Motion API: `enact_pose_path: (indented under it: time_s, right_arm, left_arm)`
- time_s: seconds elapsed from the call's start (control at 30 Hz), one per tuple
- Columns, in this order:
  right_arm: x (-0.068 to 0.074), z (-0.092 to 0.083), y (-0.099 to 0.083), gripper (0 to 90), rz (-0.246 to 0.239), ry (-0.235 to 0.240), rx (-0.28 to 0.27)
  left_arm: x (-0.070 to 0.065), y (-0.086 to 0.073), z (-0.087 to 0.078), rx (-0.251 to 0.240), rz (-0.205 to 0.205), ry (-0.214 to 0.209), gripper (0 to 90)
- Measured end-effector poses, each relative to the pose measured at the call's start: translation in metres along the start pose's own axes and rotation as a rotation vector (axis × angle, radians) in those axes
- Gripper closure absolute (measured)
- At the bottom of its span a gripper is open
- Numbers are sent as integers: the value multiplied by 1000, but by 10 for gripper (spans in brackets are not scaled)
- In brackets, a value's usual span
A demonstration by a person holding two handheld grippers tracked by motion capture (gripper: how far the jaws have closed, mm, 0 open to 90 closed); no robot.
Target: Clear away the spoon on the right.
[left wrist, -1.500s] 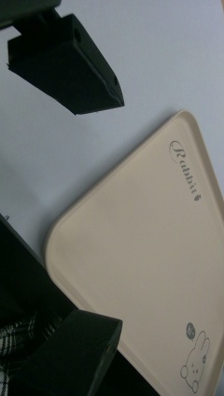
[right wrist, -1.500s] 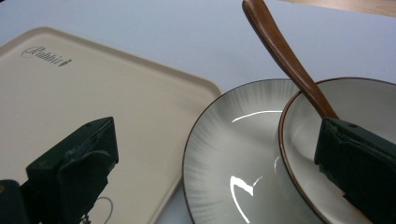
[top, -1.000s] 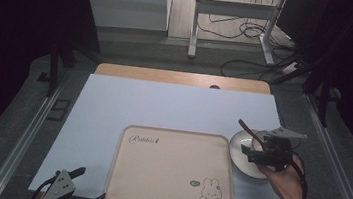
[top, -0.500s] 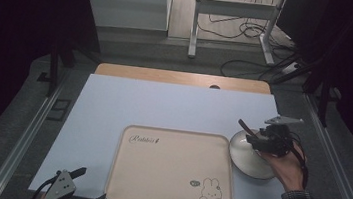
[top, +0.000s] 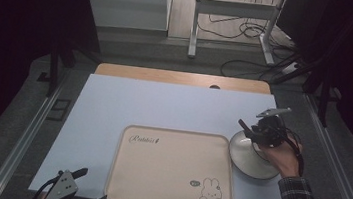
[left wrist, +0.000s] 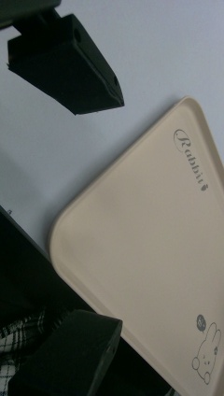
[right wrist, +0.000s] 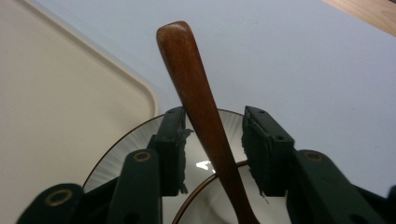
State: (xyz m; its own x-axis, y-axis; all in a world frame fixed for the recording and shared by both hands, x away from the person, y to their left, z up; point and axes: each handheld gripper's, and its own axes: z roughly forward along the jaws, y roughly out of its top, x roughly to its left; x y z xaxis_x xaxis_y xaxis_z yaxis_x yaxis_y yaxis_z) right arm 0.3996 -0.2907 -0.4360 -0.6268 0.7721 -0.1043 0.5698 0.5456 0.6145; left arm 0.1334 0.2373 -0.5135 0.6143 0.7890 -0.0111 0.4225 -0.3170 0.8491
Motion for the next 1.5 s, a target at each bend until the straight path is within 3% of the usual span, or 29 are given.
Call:
enact_pose_path:
  time_s: [0.2,0.57,1.0,1.5]
  right_arm:
    - [-6,5,9,761,-3,17,33]
    - [-9,3,21,778,1,2,89]
    - [-9,-24,35,779,-25,-19,95]
    - [15,-60,55,779,-95,-5,105]
  left_arm:
    - [0,0,0,2,2,-2,0]
    - [-1,0,1,6,5,-4,0]
    - [-1,0,1,13,10,-7,0]
    - [-1,1,1,15,14,-7,0]
